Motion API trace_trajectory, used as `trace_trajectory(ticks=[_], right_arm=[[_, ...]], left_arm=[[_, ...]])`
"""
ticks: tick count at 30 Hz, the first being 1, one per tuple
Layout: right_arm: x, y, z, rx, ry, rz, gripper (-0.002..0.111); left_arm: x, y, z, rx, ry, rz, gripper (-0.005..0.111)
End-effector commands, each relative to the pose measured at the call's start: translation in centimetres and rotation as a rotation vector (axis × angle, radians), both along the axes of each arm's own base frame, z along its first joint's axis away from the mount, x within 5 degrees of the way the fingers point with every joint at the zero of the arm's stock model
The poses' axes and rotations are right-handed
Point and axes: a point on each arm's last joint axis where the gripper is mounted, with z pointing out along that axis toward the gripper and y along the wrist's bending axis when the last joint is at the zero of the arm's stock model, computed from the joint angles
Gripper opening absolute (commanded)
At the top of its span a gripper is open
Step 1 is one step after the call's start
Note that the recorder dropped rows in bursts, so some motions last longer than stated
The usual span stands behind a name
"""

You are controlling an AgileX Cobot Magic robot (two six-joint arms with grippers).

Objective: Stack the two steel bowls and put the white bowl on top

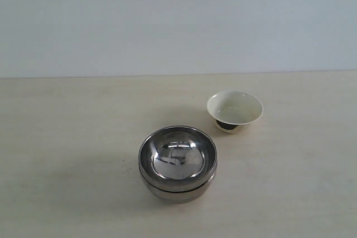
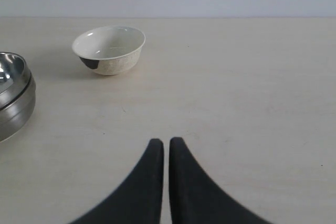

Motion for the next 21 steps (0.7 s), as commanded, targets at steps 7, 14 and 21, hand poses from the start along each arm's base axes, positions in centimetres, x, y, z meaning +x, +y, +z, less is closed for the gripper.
trace_trajectory(ticks=[7, 14, 21], right_arm=[[0.0, 0.0, 0.1, -0.006, -0.010, -0.005, 0.000], [0.0, 0.0, 0.1, -0.006, -0.010, -0.005, 0.000], [0.0, 0.0, 0.1, -0.006, -0.010, -0.005, 0.000]], left_arm=[[0.2, 0.6, -0.8, -0.008, 0.039, 0.110, 0.004], [0.6, 0.9, -3.0, 0.086, 0.275, 0.187, 0.004], [0.6, 1.0, -4.4, 0.102, 0.434, 0.188, 0.004]])
